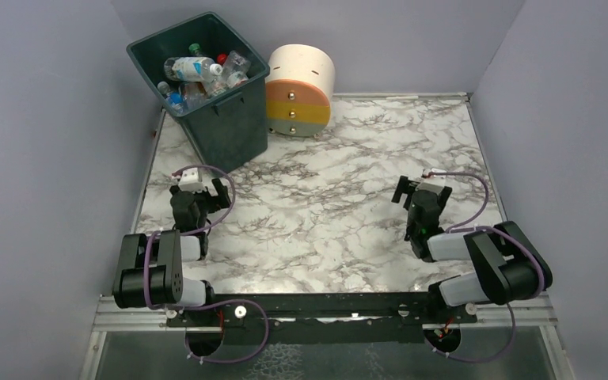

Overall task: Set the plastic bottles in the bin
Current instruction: Reset both arms

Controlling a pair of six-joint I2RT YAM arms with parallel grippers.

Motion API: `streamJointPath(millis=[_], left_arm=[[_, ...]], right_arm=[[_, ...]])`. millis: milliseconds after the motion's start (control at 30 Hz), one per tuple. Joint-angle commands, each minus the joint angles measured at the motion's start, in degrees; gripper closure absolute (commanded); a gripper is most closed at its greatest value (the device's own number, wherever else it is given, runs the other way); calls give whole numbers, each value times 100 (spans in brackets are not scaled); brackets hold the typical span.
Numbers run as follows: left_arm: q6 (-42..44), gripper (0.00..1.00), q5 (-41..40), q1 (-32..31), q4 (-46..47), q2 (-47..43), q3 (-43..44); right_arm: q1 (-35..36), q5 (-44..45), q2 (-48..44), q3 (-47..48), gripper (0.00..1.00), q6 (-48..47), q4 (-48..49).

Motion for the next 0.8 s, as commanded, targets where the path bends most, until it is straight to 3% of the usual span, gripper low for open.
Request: streamJointPath(millis=[0,133,233,333,400,533,667,767], left_arm=[[272,1,285,22,1201,427,208],[300,1,554,169,1502,778,351],[371,1,601,193,1560,821,352],[401,1,838,215,2613,1227,105],[465,1,890,196,2386,1142,142],[477,1,935,209,3204,1190,-259],[550,1,1141,199,4966,1720,-827],[587,1,1103,186,4962,1713,-877]], right_arm=[[-42,300,424,422,1,-463,945],[-155,12,992,295,1,-844,2071],[-157,-370,1069,729,0,-829,1131],[-157,-717,1255,736,1,-1140,1492],[-154,-878,1146,596,1,-1140,1523],[-152,-1261,1009,71,1,-1240,2331],[-157,-1790,1084,-443,0,-1393,3341],[-162,-1955,1204,-483,0,-1416,3494]])
